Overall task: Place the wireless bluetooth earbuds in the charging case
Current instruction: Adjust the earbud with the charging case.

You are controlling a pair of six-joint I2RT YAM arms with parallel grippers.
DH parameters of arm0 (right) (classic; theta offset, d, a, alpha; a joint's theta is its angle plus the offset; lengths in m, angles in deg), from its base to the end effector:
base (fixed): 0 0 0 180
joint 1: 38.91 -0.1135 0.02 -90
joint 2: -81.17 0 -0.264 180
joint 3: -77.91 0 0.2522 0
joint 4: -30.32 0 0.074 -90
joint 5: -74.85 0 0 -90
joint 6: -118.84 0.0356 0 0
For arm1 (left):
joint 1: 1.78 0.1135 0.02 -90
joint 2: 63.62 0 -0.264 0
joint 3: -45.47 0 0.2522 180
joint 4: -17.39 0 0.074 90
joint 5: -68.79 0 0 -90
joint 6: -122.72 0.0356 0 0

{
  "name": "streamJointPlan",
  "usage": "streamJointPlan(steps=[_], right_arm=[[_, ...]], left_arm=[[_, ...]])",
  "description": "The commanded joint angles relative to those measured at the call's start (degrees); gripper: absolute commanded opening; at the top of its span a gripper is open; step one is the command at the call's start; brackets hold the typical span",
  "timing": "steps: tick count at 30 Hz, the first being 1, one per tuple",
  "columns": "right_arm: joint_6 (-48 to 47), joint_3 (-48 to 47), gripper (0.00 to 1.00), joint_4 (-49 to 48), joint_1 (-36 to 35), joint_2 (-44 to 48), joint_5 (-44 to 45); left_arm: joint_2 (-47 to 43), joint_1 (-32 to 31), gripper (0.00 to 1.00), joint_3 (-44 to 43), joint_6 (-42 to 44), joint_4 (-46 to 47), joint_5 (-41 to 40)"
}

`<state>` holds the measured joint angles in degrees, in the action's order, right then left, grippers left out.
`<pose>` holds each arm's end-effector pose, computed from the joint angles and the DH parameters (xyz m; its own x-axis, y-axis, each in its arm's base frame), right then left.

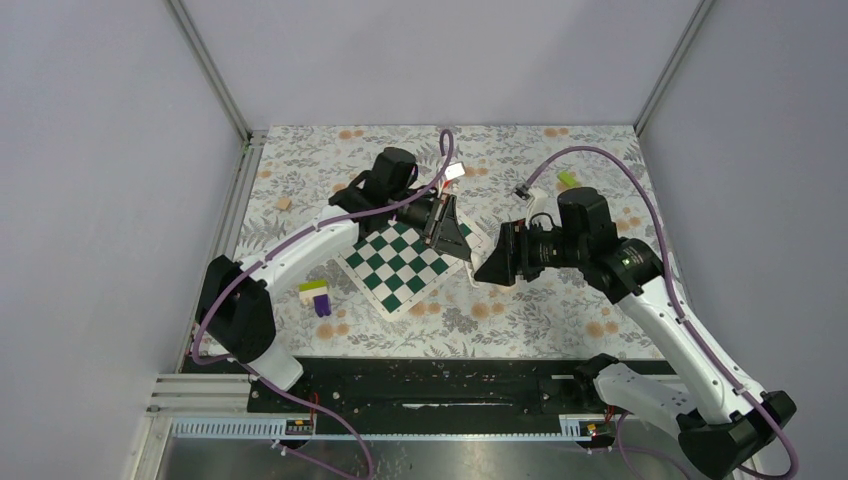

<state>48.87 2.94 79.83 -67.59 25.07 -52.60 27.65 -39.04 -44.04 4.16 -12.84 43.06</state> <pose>0.1645 0.1147 0.3621 -0.7078 -0.0772 -0.7022 -0.6360 0.5022 0.5858 0.2622 -0.2397 0.3223 -0.7867 0.3377 -0.5168 0.5634 0.0505 -0.8246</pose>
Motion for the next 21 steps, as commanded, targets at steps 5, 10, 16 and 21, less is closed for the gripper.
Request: streamJointPlan(steps=[5,10,16,21], right_arm=[[2.15,-1.92,0.64,-1.98,-3.02,-0.62,10.5],[1.98,-1.08,0.63,-1.71,-3.04,0.81,13.48],[1.03,-1.1,0.63,0.51,-2.91,2.17,16.58],[1.37,-1.07,0.65,-0.95,-2.47,2.37,12.29]], left_arm=[[0.16,-0.59,0.0,-3.4,-0.4,2.14,-0.24],[0.14,-0.69,0.0,-3.36,-0.44,2.19,-0.33],[0.04,-0.67,0.0,-3.26,-0.42,2.19,-0.28],[-0.1,-0.76,0.0,-2.94,-0.24,2.24,-0.1]])
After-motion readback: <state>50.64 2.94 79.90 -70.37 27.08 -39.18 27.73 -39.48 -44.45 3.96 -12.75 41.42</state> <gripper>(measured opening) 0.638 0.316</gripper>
